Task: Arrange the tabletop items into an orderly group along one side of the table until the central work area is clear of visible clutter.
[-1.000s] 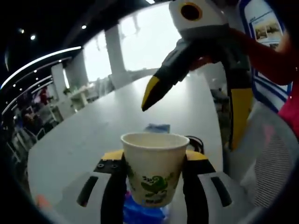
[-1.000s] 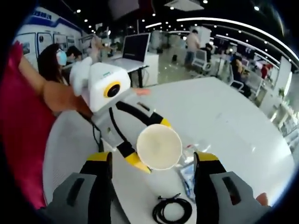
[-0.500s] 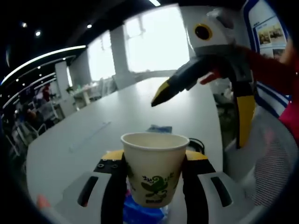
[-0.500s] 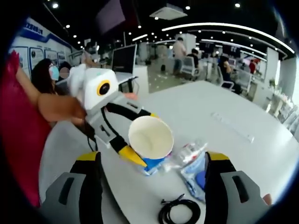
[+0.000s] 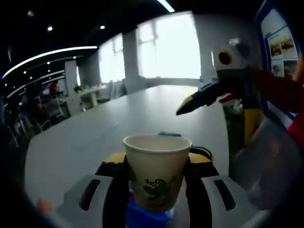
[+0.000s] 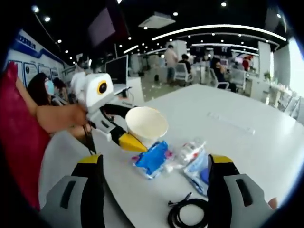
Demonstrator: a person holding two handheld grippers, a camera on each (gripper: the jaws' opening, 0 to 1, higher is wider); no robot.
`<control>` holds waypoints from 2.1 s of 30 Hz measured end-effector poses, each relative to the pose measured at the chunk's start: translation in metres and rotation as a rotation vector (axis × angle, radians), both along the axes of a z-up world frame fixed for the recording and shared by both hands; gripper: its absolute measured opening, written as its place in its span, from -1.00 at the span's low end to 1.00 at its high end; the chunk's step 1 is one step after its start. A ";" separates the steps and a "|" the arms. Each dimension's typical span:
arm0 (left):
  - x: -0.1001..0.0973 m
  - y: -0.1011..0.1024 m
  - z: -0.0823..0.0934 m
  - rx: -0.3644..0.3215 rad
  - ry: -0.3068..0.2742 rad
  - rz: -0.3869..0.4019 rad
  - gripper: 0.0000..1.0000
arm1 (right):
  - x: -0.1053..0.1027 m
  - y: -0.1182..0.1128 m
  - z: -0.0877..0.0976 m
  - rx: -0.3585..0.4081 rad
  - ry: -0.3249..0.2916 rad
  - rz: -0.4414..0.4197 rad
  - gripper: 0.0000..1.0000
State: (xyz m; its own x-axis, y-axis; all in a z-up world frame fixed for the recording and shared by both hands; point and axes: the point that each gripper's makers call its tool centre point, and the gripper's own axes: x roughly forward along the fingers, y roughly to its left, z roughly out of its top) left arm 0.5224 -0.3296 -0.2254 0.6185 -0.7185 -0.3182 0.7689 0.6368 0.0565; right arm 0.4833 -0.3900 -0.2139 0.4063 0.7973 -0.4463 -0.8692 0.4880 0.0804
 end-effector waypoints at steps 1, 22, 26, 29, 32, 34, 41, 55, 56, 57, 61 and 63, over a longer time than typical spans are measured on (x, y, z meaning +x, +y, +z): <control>0.001 0.001 0.000 -0.001 0.000 0.003 -0.13 | 0.000 -0.001 -0.001 0.003 0.000 -0.005 0.80; 0.039 0.048 0.015 -0.088 -0.074 0.189 -0.14 | 0.000 -0.006 -0.016 0.037 0.038 -0.054 0.73; 0.046 0.055 0.016 -0.125 -0.081 0.232 -0.14 | 0.001 -0.006 -0.018 0.041 0.042 -0.057 0.72; 0.054 0.062 0.017 -0.138 -0.095 0.267 -0.14 | 0.002 -0.007 -0.019 0.041 0.044 -0.060 0.71; 0.061 0.066 0.020 -0.147 -0.115 0.294 -0.14 | 0.002 -0.008 -0.020 0.042 0.046 -0.061 0.70; 0.066 0.070 0.025 -0.170 -0.136 0.321 -0.14 | 0.003 -0.009 -0.020 0.043 0.049 -0.063 0.70; 0.078 0.078 0.032 -0.207 -0.185 0.362 -0.14 | 0.005 -0.011 -0.023 0.041 0.056 -0.069 0.68; 0.102 0.104 0.022 -0.273 -0.215 0.475 -0.14 | 0.005 -0.012 -0.030 0.031 0.079 -0.074 0.65; 0.104 0.105 0.019 -0.269 -0.218 0.478 -0.14 | 0.005 -0.013 -0.030 0.032 0.081 -0.076 0.65; 0.107 0.106 0.016 -0.265 -0.217 0.482 -0.14 | 0.005 -0.013 -0.031 0.032 0.082 -0.076 0.64; 0.117 0.115 0.006 -0.260 -0.224 0.517 -0.14 | 0.005 -0.015 -0.035 0.025 0.095 -0.081 0.63; 0.122 0.119 0.001 -0.262 -0.216 0.532 -0.14 | 0.005 -0.016 -0.037 0.020 0.101 -0.082 0.63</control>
